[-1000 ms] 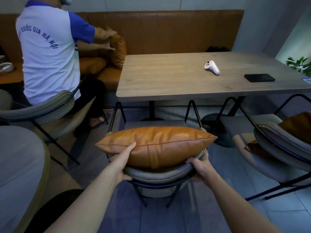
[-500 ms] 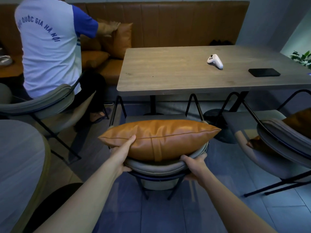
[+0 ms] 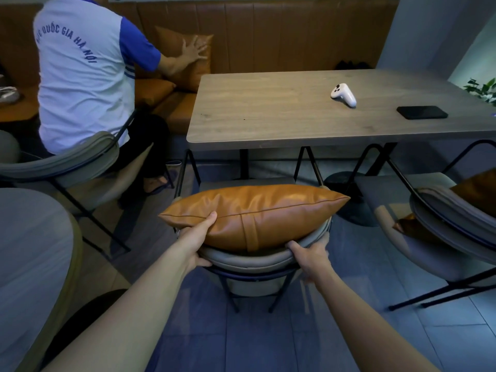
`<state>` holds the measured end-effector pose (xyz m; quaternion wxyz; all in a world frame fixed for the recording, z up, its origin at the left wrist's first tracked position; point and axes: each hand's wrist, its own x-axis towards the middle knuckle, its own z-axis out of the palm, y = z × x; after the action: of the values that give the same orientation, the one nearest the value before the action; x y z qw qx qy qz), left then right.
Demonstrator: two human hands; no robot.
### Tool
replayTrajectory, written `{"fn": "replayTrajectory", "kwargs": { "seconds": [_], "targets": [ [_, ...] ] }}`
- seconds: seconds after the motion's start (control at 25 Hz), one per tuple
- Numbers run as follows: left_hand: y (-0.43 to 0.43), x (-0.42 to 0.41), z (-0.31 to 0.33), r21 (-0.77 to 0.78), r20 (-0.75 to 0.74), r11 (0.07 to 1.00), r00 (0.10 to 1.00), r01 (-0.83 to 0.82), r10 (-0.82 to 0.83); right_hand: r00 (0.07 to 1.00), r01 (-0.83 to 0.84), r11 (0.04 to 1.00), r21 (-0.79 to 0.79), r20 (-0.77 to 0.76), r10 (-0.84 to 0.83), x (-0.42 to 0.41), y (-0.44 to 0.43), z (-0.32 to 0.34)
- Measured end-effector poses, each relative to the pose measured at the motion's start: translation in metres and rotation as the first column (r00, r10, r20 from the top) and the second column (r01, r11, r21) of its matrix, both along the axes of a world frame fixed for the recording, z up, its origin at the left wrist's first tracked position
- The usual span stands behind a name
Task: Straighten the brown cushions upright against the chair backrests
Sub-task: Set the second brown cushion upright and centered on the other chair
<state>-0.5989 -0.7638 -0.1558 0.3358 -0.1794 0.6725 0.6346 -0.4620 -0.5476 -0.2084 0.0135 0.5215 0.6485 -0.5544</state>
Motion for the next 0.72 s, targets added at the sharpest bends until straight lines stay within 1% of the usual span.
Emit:
{"fn": "replayTrajectory", "kwargs": {
  "seconds": [0.08, 0.12, 0.16, 0.2, 0.24, 0.28, 0.32, 0.36, 0.4, 0.52, 0.56, 0.64, 0.72],
  "targets": [
    [-0.001, 0.003, 0.0, 0.005, -0.004, 1.0, 1.0, -0.001, 0.001, 0.998, -0.06, 0.989, 0.136, 0.008, 0.059, 0.003, -0.003, 0.007],
    [-0.001, 0.004, 0.0, 0.005, -0.011, 1.0, 1.0, -0.006, 0.006, 0.994, -0.109, 0.969, 0.222, 0.043, 0.102, 0.005, -0.007, 0.012],
    [-0.001, 0.004, 0.0, 0.003, -0.014, 1.0, 1.0, -0.012, 0.012, 0.982, -0.181, 0.919, 0.35, 0.111, 0.151, 0.007, -0.011, 0.016],
    [-0.001, 0.005, -0.001, 0.002, -0.018, 1.0, 1.0, -0.019, 0.019, 0.962, -0.268, 0.819, 0.507, 0.185, 0.2, 0.01, -0.015, 0.016],
    [-0.001, 0.005, -0.002, 0.003, -0.022, 1.0, 1.0, -0.023, 0.023, 0.939, -0.344, 0.653, 0.675, 0.239, 0.248, 0.013, -0.019, 0.011],
    [-0.001, 0.006, -0.003, -0.001, -0.026, 1.0, 0.999, -0.03, 0.03, 0.911, -0.393, 0.459, 0.797, 0.273, 0.308, 0.018, -0.022, 0.006],
    [-0.001, 0.007, -0.003, -0.007, -0.032, 0.999, 0.999, -0.039, 0.039, 0.881, -0.407, 0.3, 0.863, 0.283, 0.38, 0.023, -0.024, 0.0],
    [-0.002, 0.007, -0.004, -0.014, -0.039, 0.999, 0.998, -0.048, 0.048, 0.839, -0.416, 0.196, 0.888, 0.291, 0.46, 0.026, -0.026, -0.005],
    [-0.002, 0.007, -0.004, -0.021, -0.044, 0.998, 0.997, -0.058, 0.057, 0.79, -0.438, 0.144, 0.887, 0.304, 0.532, 0.028, -0.029, -0.008],
    [0.0, 0.007, -0.003, -0.047, -0.061, 0.995, 0.994, -0.092, 0.089, 0.635, -0.57, 0.068, 0.819, 0.386, 0.669, 0.017, -0.04, -0.007],
    [0.001, 0.007, -0.003, -0.052, -0.066, 0.993, 0.993, -0.103, 0.099, 0.593, -0.6, 0.056, 0.798, 0.396, 0.702, 0.01, -0.044, -0.009],
    [0.003, 0.006, -0.002, -0.063, -0.073, 0.991, 0.991, -0.118, 0.113, 0.558, -0.609, 0.081, 0.789, 0.353, 0.751, 0.001, -0.05, -0.014],
    [0.006, 0.003, 0.0, -0.076, -0.073, 0.989, 0.99, -0.125, 0.119, 0.565, -0.57, 0.105, 0.815, 0.296, 0.77, -0.002, -0.047, -0.021]
  ]
}}
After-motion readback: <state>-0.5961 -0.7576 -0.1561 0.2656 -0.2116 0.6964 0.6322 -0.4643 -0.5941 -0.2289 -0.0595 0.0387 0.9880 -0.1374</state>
